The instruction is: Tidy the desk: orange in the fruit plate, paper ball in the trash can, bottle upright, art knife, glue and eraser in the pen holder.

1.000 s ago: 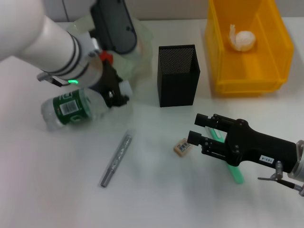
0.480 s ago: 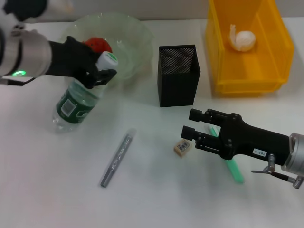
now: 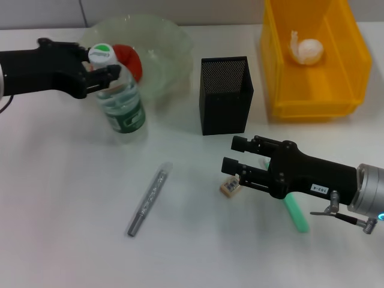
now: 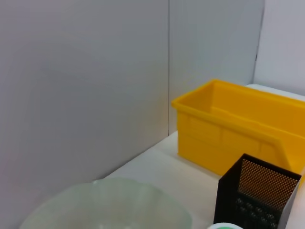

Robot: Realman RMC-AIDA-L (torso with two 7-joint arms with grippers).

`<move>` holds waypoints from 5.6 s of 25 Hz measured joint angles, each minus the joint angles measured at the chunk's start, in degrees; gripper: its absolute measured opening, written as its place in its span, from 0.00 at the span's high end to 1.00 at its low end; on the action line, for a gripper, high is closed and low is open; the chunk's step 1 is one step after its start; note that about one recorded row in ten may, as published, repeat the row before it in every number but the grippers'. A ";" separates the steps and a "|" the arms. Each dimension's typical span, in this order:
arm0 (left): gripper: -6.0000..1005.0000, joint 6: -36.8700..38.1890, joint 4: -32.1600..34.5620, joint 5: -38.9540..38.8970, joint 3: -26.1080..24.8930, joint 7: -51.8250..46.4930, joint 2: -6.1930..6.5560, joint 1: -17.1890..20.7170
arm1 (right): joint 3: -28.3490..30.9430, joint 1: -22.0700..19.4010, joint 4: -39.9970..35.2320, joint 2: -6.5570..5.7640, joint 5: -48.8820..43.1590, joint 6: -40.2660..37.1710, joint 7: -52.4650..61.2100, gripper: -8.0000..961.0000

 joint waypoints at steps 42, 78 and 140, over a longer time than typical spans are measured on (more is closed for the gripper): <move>0.25 0.71 -4.54 -9.49 -6.76 7.05 0.10 1.92 | 0.01 -0.15 0.42 0.00 0.02 0.14 0.00 0.34; 0.21 31.64 -55.46 -19.77 -16.57 50.91 0.26 -6.20 | 0.45 -0.32 -9.40 -0.43 -0.14 -3.22 8.95 0.34; 0.22 26.98 -58.67 -19.64 -14.28 53.90 -0.01 -7.30 | -24.95 30.95 -30.10 0.22 -62.19 1.93 96.90 0.43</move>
